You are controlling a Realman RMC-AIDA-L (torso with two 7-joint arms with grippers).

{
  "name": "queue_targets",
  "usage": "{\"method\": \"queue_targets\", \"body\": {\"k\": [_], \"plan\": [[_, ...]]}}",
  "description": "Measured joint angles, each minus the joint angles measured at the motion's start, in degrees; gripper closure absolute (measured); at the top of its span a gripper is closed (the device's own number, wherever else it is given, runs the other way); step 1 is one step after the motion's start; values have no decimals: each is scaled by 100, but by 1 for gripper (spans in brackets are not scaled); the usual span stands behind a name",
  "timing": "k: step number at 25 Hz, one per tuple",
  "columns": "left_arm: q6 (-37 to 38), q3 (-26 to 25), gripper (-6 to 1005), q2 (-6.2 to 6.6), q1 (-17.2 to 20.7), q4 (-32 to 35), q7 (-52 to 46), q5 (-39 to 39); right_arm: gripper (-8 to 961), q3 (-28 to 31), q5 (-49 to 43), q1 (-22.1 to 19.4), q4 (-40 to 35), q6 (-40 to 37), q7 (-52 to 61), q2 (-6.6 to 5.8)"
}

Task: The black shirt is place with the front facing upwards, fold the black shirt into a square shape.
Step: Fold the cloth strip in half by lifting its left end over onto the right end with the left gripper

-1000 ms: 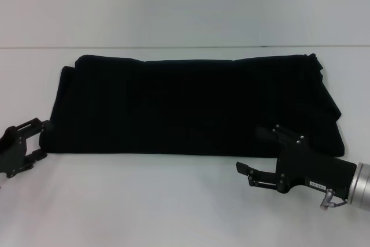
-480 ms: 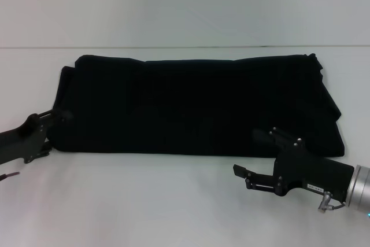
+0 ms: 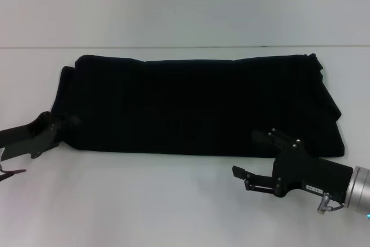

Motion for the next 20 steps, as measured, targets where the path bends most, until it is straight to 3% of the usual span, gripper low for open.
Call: {"method": "queue_targets", "body": {"k": [5,10,12,20], "plan": [[-14,17,458,-2,-12,7,47,-28,5,-25,-21,-8,3,0,-1,0],[-18,-1,693,-13,-11,7,162,-56,5,-44,-25,-29,20,5,0,0],[-33,-7,899,-17,-14,-12,168,-69,5,-44,-26,-31,22,5,0,0],[-34,-76,906,-52,83,-4,322,-266,6,-43,-11,-24,21,23,12,0]]}}
